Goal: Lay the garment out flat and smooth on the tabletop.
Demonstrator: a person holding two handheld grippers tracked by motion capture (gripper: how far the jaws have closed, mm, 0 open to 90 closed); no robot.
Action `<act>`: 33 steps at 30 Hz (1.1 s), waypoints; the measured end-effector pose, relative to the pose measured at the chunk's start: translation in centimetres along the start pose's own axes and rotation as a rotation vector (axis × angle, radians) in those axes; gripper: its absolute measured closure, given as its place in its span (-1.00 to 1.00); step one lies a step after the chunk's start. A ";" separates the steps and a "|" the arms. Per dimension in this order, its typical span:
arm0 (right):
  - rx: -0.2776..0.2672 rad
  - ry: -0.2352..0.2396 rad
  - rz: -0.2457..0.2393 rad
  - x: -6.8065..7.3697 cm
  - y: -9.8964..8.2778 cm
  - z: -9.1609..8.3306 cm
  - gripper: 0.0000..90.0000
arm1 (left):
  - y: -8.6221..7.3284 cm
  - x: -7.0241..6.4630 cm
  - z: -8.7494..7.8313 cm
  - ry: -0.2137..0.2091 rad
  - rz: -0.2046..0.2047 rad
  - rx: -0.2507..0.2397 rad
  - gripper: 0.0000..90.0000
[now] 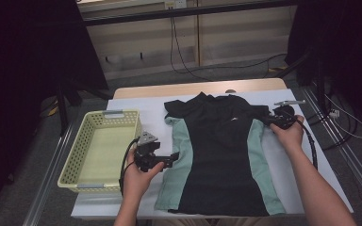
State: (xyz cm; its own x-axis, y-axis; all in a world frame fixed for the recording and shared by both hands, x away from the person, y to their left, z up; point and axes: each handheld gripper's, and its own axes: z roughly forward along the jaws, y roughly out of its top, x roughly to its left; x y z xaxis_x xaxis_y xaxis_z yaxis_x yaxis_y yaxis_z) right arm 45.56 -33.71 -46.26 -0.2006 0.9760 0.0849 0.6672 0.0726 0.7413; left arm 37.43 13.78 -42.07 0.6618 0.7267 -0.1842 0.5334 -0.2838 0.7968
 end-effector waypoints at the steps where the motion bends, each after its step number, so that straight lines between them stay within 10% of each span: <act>1: 0.006 0.009 0.001 0.0 0.1 0.0 0.81 | 0.0 0.0 0.0 -0.001 0.000 0.000 -0.74; 12: -0.107 0.065 0.011 1.2 1.8 -3.5 0.88 | 0.2 -0.1 -0.2 -0.002 0.010 -0.003 -0.73; 19: -0.113 0.161 -0.119 6.1 2.2 -3.8 0.88 | 0.4 -0.6 0.1 -0.009 0.029 0.002 -0.73; 25: -0.078 0.153 -0.248 10.1 1.2 -2.2 0.82 | 0.5 -0.8 0.5 -0.018 0.039 0.009 -0.73; 33: -0.095 0.204 -0.237 10.5 1.0 -2.2 0.73 | 0.6 -0.8 0.4 -0.020 0.044 0.012 -0.73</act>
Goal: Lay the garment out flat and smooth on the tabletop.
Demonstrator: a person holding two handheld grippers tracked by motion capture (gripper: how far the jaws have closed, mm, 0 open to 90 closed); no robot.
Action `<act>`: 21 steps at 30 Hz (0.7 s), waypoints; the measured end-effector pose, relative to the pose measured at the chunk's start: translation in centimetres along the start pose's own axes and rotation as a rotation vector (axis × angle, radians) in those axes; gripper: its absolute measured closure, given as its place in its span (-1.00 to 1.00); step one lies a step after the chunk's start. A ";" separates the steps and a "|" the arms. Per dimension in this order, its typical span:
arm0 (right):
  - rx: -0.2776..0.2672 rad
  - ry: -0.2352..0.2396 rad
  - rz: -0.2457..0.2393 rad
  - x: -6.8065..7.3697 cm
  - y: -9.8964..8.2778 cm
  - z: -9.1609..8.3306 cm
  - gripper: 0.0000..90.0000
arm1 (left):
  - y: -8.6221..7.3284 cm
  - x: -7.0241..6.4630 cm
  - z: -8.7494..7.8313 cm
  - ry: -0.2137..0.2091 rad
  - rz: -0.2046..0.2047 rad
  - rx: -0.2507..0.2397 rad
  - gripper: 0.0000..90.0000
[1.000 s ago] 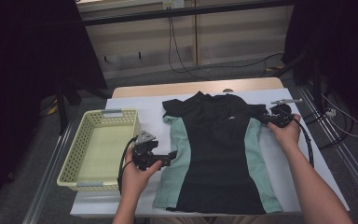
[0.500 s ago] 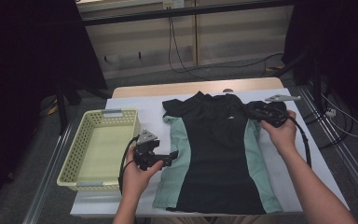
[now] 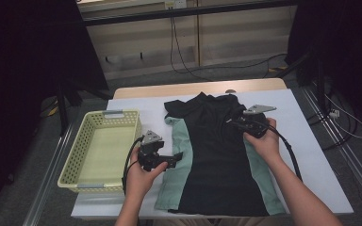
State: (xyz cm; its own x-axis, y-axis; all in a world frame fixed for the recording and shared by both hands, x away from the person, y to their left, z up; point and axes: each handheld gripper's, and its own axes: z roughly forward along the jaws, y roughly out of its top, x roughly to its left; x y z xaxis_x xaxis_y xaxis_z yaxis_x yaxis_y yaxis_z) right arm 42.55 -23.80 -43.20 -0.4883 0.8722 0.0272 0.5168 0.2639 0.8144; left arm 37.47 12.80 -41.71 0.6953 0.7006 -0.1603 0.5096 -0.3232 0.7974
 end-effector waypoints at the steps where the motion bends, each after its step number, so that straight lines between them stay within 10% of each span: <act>1: 0.000 0.012 0.008 -0.1 0.1 -0.2 0.72 | 0.0 0.0 0.0 0.002 -0.001 -0.004 -0.73; 13: 0.054 -0.207 0.000 -4.6 0.1 -3.4 0.98 | 0.1 0.0 -0.6 0.007 -0.001 -0.012 -0.73; 21: 0.024 -0.304 0.089 -7.7 -0.5 -4.9 0.74 | 0.1 0.2 -0.6 0.017 -0.004 -0.013 -0.73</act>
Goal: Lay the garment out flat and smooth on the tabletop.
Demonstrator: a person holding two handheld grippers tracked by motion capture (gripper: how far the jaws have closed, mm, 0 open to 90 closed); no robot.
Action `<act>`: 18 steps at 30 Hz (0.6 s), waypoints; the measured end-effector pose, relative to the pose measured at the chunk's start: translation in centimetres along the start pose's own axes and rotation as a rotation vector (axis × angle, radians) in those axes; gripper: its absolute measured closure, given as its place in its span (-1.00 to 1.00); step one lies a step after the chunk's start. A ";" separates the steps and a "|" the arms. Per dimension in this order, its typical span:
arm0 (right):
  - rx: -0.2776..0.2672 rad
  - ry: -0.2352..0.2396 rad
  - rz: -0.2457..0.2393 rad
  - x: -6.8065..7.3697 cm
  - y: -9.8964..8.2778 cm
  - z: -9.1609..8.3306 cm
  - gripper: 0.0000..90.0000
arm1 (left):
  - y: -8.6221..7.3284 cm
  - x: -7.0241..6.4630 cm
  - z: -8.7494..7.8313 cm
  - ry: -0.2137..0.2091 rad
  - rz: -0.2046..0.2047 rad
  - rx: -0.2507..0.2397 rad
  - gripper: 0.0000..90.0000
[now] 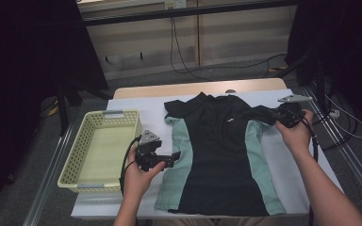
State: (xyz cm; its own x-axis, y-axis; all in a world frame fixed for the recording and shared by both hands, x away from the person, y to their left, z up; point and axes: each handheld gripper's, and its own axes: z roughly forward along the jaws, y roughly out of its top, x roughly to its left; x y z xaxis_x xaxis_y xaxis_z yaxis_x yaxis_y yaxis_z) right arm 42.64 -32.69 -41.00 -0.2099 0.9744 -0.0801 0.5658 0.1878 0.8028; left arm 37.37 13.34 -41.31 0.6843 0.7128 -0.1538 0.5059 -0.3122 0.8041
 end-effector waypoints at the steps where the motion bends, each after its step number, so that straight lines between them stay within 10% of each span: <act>1: -0.004 0.024 0.007 -0.1 0.0 0.2 0.64 | 0.0 0.0 0.0 0.000 -0.002 -0.001 -0.73; 10: 0.087 0.091 -0.055 1.0 -0.9 2.7 0.38 | -0.1 0.2 0.2 0.000 -0.005 0.007 -0.73; 18: 0.144 0.104 -0.074 0.8 -1.7 4.0 0.89 | 0.1 0.0 0.7 -0.005 0.004 0.014 -0.72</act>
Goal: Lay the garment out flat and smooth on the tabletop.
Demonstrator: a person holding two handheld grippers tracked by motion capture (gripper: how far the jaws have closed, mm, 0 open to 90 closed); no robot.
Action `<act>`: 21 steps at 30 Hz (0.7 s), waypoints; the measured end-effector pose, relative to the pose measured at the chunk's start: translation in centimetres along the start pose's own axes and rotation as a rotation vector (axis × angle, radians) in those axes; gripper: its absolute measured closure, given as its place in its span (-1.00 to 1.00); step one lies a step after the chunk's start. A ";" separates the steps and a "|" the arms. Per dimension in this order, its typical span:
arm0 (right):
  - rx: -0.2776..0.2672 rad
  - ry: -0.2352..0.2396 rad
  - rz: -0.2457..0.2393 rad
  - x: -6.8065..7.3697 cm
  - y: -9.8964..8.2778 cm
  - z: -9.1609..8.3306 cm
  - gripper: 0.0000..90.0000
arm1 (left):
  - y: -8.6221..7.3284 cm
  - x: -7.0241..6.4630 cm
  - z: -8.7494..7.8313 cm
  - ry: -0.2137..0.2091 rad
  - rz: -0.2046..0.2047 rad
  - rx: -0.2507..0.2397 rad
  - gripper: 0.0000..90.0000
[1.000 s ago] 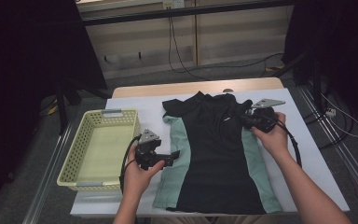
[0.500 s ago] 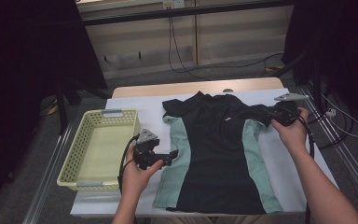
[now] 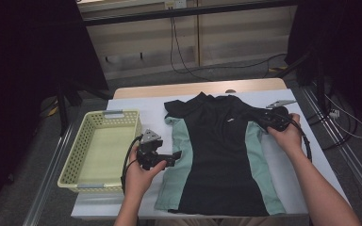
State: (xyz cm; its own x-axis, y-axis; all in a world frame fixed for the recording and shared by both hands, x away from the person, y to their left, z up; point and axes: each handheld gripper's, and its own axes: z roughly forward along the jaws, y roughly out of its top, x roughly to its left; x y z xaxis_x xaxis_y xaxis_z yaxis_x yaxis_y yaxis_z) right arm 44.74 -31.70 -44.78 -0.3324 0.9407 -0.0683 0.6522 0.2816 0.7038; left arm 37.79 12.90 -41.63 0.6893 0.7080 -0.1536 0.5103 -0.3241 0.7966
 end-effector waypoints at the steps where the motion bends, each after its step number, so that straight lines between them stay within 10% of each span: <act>1: 0.001 0.008 -0.002 -0.1 0.0 0.0 0.98 | 0.0 0.0 0.1 -0.002 -0.002 0.001 -0.72; 13: -0.092 -0.040 0.097 -3.9 2.0 -0.5 1.00 | 0.0 0.2 0.2 -0.008 -0.012 0.006 -0.72; 21: -0.052 -0.060 0.037 -4.4 2.0 -0.2 1.00 | -0.1 0.3 0.3 -0.004 -0.015 0.012 -0.72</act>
State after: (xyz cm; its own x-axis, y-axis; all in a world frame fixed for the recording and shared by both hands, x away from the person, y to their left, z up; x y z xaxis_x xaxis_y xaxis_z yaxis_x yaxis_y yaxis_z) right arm 47.36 -35.28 -42.89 -0.2657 0.9605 -0.0829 0.6265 0.2374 0.7424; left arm 38.08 12.97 -41.98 0.6839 0.7100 -0.1678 0.5265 -0.3212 0.7872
